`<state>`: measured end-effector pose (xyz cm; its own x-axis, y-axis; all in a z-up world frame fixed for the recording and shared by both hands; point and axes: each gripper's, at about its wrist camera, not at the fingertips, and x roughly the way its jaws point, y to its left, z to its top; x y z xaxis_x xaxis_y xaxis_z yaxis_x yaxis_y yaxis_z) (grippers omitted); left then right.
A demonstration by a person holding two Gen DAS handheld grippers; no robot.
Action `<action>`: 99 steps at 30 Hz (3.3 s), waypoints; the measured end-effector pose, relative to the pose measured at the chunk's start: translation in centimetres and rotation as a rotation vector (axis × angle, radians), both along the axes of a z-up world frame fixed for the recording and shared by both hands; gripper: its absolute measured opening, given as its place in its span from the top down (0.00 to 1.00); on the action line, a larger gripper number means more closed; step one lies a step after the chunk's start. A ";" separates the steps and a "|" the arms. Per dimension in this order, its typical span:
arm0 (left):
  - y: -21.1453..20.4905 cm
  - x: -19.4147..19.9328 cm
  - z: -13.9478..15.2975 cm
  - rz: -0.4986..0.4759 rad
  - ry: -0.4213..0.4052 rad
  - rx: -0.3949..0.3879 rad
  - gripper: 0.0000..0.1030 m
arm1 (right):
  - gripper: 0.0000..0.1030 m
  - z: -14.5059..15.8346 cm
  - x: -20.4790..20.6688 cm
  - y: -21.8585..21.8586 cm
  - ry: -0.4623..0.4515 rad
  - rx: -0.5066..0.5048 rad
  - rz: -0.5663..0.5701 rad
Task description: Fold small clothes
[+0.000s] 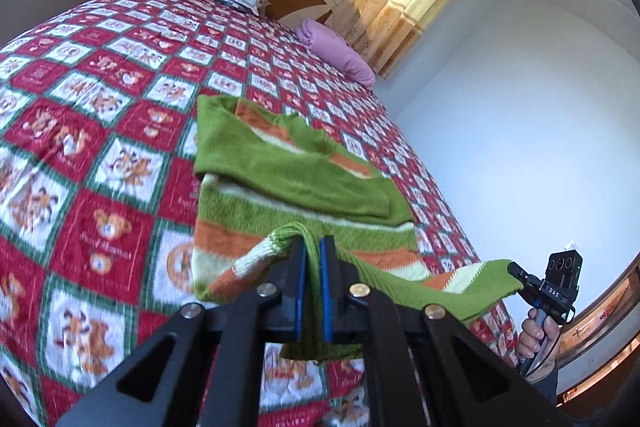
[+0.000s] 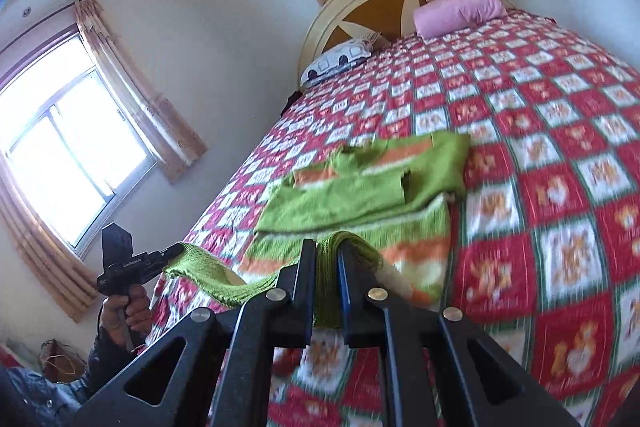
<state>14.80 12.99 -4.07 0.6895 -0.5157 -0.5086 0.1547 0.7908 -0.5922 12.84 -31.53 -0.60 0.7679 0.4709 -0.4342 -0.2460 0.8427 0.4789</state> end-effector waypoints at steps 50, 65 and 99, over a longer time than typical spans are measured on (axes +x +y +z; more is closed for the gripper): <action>-4.9 17.0 -4.7 0.139 -0.042 0.707 0.26 | 0.30 -7.7 24.8 0.4 0.205 -0.514 -0.191; -8.4 21.3 -6.1 0.021 0.022 0.814 0.21 | 0.30 -7.6 21.5 2.5 0.165 -0.477 -0.141; -1.7 11.5 -10.2 0.107 0.196 0.439 0.67 | 0.92 -12.0 12.4 0.9 0.315 -0.389 -0.034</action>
